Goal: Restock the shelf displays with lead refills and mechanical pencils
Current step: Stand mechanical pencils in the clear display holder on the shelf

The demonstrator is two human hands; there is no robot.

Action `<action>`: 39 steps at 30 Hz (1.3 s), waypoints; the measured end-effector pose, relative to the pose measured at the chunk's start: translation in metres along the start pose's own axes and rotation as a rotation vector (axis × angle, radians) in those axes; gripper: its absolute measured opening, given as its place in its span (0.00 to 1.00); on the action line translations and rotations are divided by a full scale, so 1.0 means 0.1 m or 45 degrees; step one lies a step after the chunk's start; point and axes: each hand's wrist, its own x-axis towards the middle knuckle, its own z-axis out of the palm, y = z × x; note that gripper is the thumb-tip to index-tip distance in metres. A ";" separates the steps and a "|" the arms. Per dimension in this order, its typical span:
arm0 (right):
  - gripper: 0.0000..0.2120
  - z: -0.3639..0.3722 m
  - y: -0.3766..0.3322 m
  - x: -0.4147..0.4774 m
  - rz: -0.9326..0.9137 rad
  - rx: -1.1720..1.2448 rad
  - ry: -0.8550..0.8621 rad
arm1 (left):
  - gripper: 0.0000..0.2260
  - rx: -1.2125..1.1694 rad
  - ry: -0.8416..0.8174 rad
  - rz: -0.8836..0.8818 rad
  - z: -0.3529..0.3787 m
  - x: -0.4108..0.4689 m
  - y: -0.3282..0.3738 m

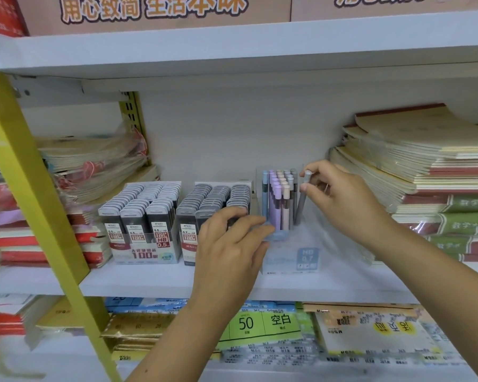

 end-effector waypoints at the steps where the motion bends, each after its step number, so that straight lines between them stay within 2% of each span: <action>1: 0.11 0.02 0.01 0.02 0.006 0.010 0.007 | 0.11 -0.006 0.002 0.002 0.00 0.00 0.00; 3: 0.14 0.06 0.03 0.05 0.011 0.021 0.039 | 0.11 -0.015 0.004 0.006 0.01 -0.01 -0.01; 6: 0.11 0.10 0.06 0.07 -0.037 -0.152 0.077 | 0.11 -0.029 -0.003 0.011 -0.01 -0.02 0.00; 10: 0.12 0.06 0.03 0.07 0.113 -0.086 0.003 | 0.12 -0.049 -0.015 0.010 -0.06 0.00 0.04; 12: 0.12 -0.03 -0.05 -0.06 0.122 0.046 0.139 | 0.14 -0.088 0.009 0.004 -0.11 -0.09 0.06; 14: 0.10 -0.11 -0.22 -0.38 0.018 0.224 0.378 | 0.12 -0.159 0.075 0.029 -0.19 -0.34 0.06; 16: 0.09 -0.04 -0.40 -0.89 -0.092 0.449 0.464 | 0.10 -0.245 0.041 0.019 -0.23 -0.78 0.06; 17: 0.09 0.07 -0.46 -1.21 -0.106 0.534 0.392 | 0.10 -0.284 -0.073 -0.024 -0.23 -1.08 0.06; 19: 0.08 0.46 -0.46 -1.85 -0.039 0.586 0.063 | 0.12 -0.368 -0.482 -0.205 -0.21 -1.78 0.04; 21: 0.06 0.99 -0.36 -2.53 0.209 0.559 -0.411 | 0.13 -0.446 -1.008 -0.482 -0.14 -2.57 0.01; 23: 0.06 1.56 -0.16 -3.22 0.520 0.495 -0.844 | 0.14 -0.516 -1.440 -0.743 -0.05 -3.31 -0.04; 25: 0.09 2.05 0.01 -3.86 0.762 0.389 -1.152 | 0.15 -0.538 -1.762 -0.959 0.03 -3.93 -0.07; 27: 0.15 2.43 0.12 -4.38 0.962 0.357 -1.378 | 0.17 -0.525 -1.983 -1.108 0.11 -4.42 -0.08; 30: 0.23 2.81 0.16 -4.87 1.146 0.366 -1.545 | 0.21 -0.506 -2.134 -1.266 0.22 -4.89 -0.10; 34: 0.33 3.24 0.16 -5.17 1.083 0.286 -1.548 | 0.25 -0.455 -2.304 -1.219 0.33 -5.18 -0.23; 36: 0.41 3.43 0.14 -5.24 1.063 0.220 -1.556 | 0.27 -0.499 -2.297 -1.282 0.39 -5.26 -0.30; 39: 0.46 3.65 0.08 -5.31 0.980 0.042 -1.612 | 0.31 -0.585 -2.127 -1.416 0.47 -5.31 -0.35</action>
